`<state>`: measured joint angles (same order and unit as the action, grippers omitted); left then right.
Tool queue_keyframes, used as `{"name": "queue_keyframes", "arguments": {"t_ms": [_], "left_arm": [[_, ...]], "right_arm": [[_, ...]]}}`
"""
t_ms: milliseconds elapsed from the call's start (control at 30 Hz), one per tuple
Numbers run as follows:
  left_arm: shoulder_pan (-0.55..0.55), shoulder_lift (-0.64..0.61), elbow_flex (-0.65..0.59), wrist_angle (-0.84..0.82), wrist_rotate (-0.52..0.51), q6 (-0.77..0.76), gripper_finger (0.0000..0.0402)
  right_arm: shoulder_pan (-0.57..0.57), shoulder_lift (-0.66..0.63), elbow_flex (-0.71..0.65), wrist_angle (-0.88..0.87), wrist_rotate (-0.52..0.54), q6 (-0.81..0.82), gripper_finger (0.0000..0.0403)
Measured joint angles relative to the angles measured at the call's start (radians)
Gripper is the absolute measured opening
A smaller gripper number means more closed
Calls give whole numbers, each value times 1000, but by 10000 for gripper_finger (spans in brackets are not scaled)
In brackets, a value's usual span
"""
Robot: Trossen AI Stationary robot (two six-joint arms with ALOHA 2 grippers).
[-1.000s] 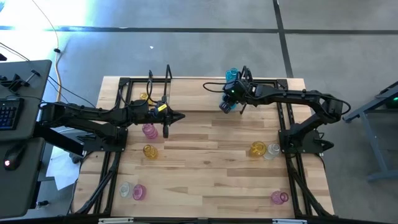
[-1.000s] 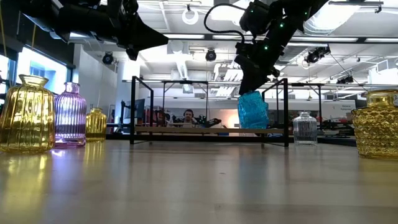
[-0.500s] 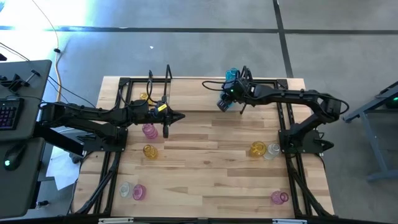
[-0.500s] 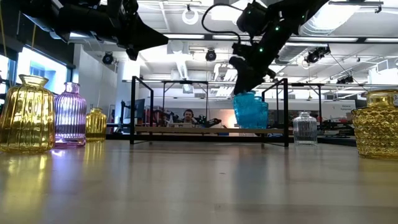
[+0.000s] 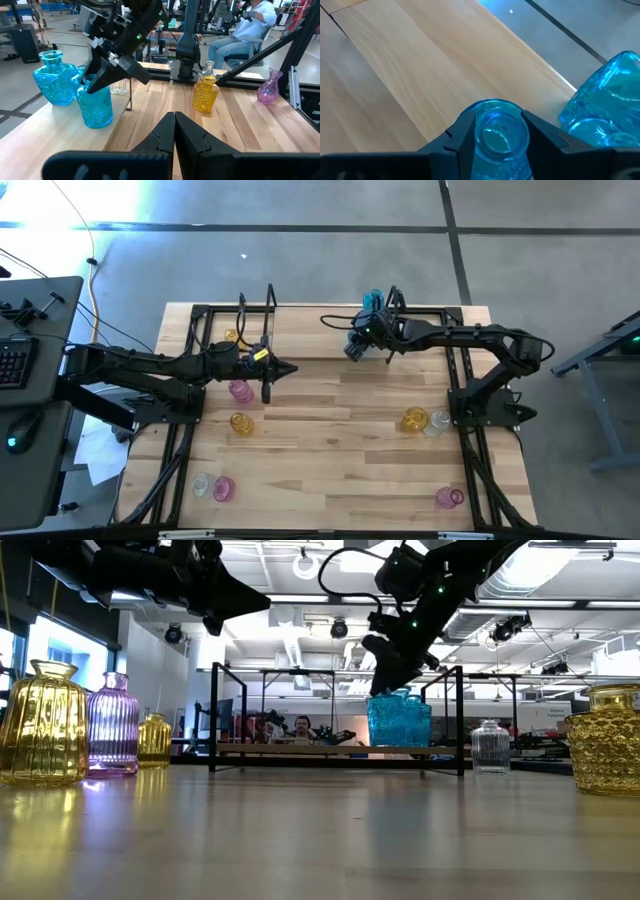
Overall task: Sort vases onto shelf
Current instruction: Put the blue vase on the shelf aligned with the other blue vases
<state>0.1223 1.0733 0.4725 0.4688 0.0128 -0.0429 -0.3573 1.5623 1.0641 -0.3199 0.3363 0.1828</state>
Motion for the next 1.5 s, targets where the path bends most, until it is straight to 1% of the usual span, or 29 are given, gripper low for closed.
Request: {"name": "queue_keyframes", "arguments": {"t_ms": [400,567,700,767,867,933,1000,1100,1133,1167,1300,1367,1500], "left_arm": [[0,0,0,0,-1,0,0],[0,0,0,0,-2,1,0],[0,0,0,0,-3,1,0],[0,0,0,0,-3,2,0],[0,0,0,-1,-3,2,0],[0,0,0,-2,-3,2,0],[1,0,0,-3,-3,2,0],[1,0,0,-3,-3,2,0],[1,0,0,-4,-3,2,0],[1,0,0,-4,-2,2,0],[0,0,0,-4,-2,1,0],[0,0,0,-7,-2,1,0],[1,0,0,-9,-2,1,0]], "right_arm": [[-3,-1,3,-11,4,-11,198],[-3,-26,6,-34,26,-34,206],[-3,-55,65,-92,54,-72,207],[-3,-54,112,-131,50,-102,206],[-3,-44,175,-164,24,-153,189],[-3,-30,217,-217,-10,-169,159],[-9,1,259,-278,-43,-190,114],[-14,51,304,-340,-83,-229,34],[-14,68,317,-349,-86,-241,17],[-14,83,327,-359,-86,-253,10],[-18,134,372,-416,-89,-263,35],[-22,153,382,-448,-91,-263,39],[-25,160,381,-464,-97,-266,26]]}}
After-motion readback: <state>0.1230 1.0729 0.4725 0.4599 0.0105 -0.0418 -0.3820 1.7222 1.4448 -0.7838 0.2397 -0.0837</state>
